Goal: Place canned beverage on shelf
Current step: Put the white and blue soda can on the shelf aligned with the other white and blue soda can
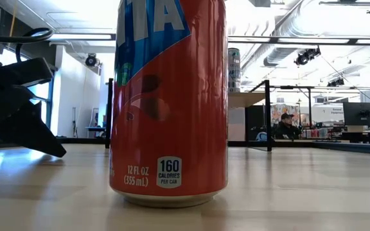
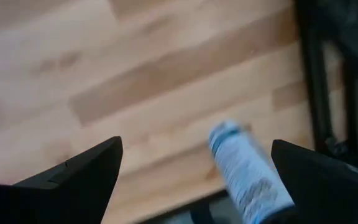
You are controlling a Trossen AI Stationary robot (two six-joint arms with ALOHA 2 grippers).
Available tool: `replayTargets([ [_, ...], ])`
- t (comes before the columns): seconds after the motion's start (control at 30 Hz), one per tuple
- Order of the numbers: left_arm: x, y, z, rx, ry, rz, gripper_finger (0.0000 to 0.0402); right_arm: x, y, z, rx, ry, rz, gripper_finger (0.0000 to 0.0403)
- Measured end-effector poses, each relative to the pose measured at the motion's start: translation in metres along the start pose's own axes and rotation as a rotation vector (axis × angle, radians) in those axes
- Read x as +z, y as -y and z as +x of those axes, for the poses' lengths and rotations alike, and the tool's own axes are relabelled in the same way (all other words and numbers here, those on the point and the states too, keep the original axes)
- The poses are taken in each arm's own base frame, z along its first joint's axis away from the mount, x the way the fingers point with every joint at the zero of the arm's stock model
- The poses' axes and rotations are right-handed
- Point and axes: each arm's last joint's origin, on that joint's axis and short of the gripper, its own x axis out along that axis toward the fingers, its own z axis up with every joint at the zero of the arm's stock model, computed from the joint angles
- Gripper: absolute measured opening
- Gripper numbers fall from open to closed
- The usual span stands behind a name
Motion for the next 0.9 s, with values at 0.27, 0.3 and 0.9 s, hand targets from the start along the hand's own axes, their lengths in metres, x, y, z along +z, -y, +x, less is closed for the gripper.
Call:
replayTargets([
  [0.27, 0.000, 0.000, 0.000, 0.000, 0.000, 0.000, 0.0400, -0.014, 0.006, 0.001, 0.071, -0.055, -0.009, 0.0400],
  [0.3, 0.000, 0.000, 0.000, 0.000, 0.000, 0.000, 0.0400, -0.013, 0.007, 0.001, 0.064, -0.049, 0.007, 0.0400],
  [0.9, 0.000, 0.000, 0.000, 0.000, 0.001, 0.000, 0.0400, -0.029, 0.015, 0.001, 0.061, -0.163, -0.036, 0.0400],
])
